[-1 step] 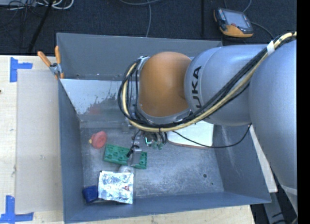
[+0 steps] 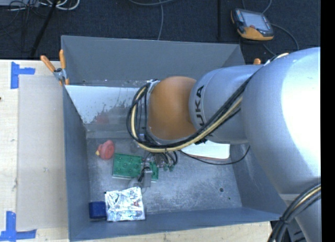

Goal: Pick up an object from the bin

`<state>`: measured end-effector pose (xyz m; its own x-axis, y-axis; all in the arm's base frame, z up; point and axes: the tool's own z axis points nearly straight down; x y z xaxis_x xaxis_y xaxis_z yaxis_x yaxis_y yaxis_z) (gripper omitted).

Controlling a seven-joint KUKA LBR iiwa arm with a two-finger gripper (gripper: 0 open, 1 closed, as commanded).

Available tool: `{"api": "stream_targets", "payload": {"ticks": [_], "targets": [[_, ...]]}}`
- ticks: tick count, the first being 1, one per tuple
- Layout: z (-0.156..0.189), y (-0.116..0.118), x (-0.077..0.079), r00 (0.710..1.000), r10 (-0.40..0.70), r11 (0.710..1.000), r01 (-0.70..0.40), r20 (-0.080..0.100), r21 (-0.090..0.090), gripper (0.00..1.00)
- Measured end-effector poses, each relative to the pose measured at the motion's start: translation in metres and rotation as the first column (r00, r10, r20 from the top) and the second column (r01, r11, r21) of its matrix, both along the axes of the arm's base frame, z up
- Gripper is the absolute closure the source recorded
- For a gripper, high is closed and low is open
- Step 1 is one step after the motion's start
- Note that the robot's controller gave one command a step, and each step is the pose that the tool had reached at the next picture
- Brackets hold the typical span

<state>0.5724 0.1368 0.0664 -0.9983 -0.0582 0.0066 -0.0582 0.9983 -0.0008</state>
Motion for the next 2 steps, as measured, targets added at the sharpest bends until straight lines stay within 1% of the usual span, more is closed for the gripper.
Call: {"api": "stream_targets", "payload": {"ticks": [1,2], "targets": [[0.007,0.001,0.004,1.000,-0.003,1.000,0.003,0.011,0.003,1.00],[0.148,-0.007,-0.009,1.000,0.002,1.000,-0.002,0.014,0.002,1.00]]}}
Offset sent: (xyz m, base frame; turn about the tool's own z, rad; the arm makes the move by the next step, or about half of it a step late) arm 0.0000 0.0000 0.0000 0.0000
